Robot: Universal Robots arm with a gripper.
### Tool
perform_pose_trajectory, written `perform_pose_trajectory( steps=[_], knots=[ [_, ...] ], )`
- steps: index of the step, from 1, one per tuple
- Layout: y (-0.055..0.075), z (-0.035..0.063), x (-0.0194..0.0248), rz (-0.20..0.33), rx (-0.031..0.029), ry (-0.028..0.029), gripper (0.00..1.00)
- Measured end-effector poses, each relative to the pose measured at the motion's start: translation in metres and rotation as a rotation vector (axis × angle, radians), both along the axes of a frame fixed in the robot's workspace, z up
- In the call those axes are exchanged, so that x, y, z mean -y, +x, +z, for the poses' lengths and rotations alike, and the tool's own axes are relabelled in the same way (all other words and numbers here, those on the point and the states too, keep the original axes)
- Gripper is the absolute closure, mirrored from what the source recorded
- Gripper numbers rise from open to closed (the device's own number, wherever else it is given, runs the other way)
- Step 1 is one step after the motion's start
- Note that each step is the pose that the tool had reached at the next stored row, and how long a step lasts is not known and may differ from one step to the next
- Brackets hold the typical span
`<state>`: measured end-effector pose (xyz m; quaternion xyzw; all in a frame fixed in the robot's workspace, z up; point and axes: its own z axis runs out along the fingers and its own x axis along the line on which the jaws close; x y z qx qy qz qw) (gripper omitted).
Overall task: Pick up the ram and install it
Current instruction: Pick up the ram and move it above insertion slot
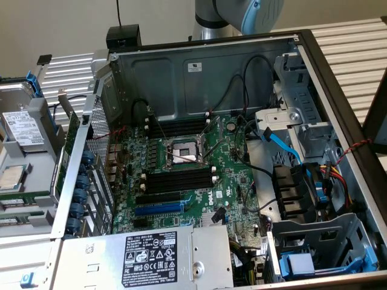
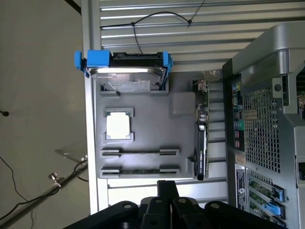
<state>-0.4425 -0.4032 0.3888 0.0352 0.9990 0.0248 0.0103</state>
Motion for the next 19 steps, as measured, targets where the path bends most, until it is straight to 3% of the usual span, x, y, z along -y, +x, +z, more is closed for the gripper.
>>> perform_pose_trajectory(
  steps=[19],
  knots=[
    [-0.0002,0.0,0.0,0.329,0.0019,-0.0053,0.89]
  ],
)
